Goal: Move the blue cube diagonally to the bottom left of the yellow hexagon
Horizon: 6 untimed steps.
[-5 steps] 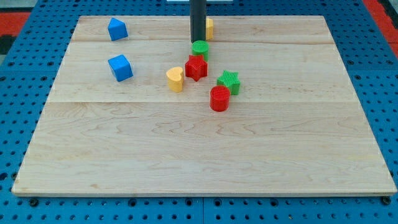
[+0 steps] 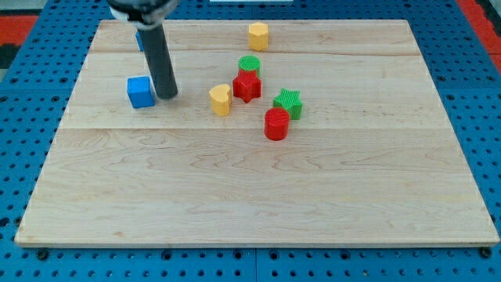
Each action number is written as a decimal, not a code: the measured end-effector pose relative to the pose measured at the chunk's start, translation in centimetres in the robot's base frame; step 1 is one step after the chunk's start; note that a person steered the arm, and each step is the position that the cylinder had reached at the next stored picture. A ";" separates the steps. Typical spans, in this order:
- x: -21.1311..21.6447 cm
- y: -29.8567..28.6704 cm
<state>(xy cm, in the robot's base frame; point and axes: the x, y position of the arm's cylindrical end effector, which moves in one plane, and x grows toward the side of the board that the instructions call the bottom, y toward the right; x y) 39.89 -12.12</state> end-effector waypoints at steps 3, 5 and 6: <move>-3.2 -0.9; -7.9 -1.3; -8.5 -2.4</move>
